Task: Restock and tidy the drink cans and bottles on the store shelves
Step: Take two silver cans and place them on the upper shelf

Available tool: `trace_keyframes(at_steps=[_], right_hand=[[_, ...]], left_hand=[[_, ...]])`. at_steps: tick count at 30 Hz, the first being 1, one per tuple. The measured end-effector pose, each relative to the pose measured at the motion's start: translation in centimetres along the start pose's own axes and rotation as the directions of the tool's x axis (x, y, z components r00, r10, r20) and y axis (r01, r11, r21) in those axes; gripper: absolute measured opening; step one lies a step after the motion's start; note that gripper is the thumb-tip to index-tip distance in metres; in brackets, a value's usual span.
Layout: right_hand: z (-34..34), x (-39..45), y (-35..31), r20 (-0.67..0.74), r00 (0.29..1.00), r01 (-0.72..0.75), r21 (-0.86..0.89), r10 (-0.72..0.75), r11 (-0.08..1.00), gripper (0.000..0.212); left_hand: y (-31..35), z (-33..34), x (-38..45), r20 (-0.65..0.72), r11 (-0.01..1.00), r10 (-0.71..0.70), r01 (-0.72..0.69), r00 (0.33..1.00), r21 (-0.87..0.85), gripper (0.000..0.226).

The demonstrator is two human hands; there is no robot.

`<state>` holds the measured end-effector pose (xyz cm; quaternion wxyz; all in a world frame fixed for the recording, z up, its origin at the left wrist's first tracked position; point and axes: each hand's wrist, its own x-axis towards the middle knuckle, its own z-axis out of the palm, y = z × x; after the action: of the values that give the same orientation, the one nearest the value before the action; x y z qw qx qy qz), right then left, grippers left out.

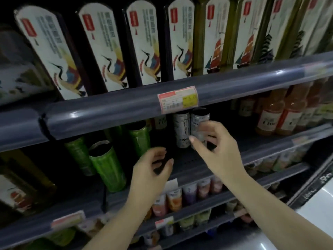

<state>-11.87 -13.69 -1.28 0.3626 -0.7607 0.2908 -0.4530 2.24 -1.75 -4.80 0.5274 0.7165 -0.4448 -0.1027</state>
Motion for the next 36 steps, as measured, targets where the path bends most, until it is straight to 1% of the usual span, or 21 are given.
trace_keyframes(at_steps=[2,4,6,8,9,11,12,15,17,18,22,25,28,30,32,36], right_hand=[[-0.5,1.8,1.5,-0.049,0.999,-0.01,-0.036,0.008,0.999,0.047],[-0.5,3.4,2.9,-0.073,0.997,-0.038,-0.051,0.034,0.998,0.056],[0.0,4.6,3.9,-0.078,0.996,-0.037,-0.038,0.034,0.999,0.057],[0.6,5.4,5.1,-0.091,0.996,-0.017,-0.061,0.011,0.998,0.061],[0.9,5.8,5.7,-0.093,0.995,-0.03,-0.072,0.024,0.997,0.067],[1.2,6.5,6.8,-0.084,0.992,-0.103,-0.078,0.097,0.992,0.079],[1.3,6.8,7.4,-0.074,0.99,-0.126,-0.082,0.12,0.989,0.079],[1.7,7.6,9.0,0.014,0.986,-0.166,-0.043,0.166,0.985,0.061],[1.9,7.8,9.8,0.086,0.975,-0.204,-0.035,0.206,0.978,0.058],[1.8,7.8,10.0,0.097,0.974,-0.2,-0.041,0.203,0.979,0.058],[0.7,6.9,9.1,0.069,0.99,-0.126,0.006,0.125,0.992,0.058],[-0.6,5.4,7.7,0.071,0.997,-0.028,0.048,0.025,0.998,0.056],[-2.1,3.4,5.1,0.12,0.992,0.045,0.038,-0.049,0.998,0.059],[-2.5,2.1,3.2,0.159,0.984,0.072,0.03,-0.075,0.997,0.061],[-2.6,1.0,1.2,0.22,0.969,0.102,0.058,-0.113,0.993,0.061],[-1.9,-0.5,-3.2,0.301,0.93,0.179,0.13,-0.211,0.975,0.061]], left_hand=[[0.4,2.3,1.9,-0.007,1.0,-0.007,0.007,1.0,-0.015,0.039],[0.6,4.3,3.9,-0.044,1.0,-0.022,0.022,0.999,-0.011,0.052],[0.4,5.8,5.8,-0.079,0.997,-0.068,0.065,0.995,-0.033,0.062],[0.2,7.1,7.6,-0.089,0.991,-0.125,0.12,0.988,-0.059,0.065],[0.0,7.6,8.5,-0.092,0.989,-0.143,0.138,0.985,-0.058,0.064],[-0.3,8.4,10.3,-0.086,0.99,-0.139,0.137,0.987,-0.022,0.063],[-0.4,8.7,10.9,-0.072,0.992,-0.126,0.125,0.989,-0.011,0.064],[-0.6,9.5,12.1,-0.045,0.99,-0.132,0.13,0.99,-0.055,0.063],[-0.8,9.8,12.4,-0.036,0.987,-0.151,0.148,0.988,-0.069,0.063],[-0.8,9.8,12.4,-0.036,0.987,-0.153,0.151,0.988,-0.06,0.064],[-0.4,8.9,11.2,-0.083,0.995,-0.103,0.103,0.991,-0.006,0.063],[0.1,7.4,8.5,-0.096,0.997,-0.053,0.047,0.994,-0.066,0.057],[1.3,4.9,5.3,-0.113,0.994,-0.031,0.018,0.993,-0.112,0.053],[2.1,3.1,3.3,-0.098,0.992,-0.014,0.001,0.995,-0.123,0.054],[3.0,1.1,1.4,-0.095,0.994,0.011,-0.022,0.995,-0.109,0.053],[4.7,-4.0,-2.4,-0.132,0.992,0.088,-0.098,0.987,-0.074,0.053]])
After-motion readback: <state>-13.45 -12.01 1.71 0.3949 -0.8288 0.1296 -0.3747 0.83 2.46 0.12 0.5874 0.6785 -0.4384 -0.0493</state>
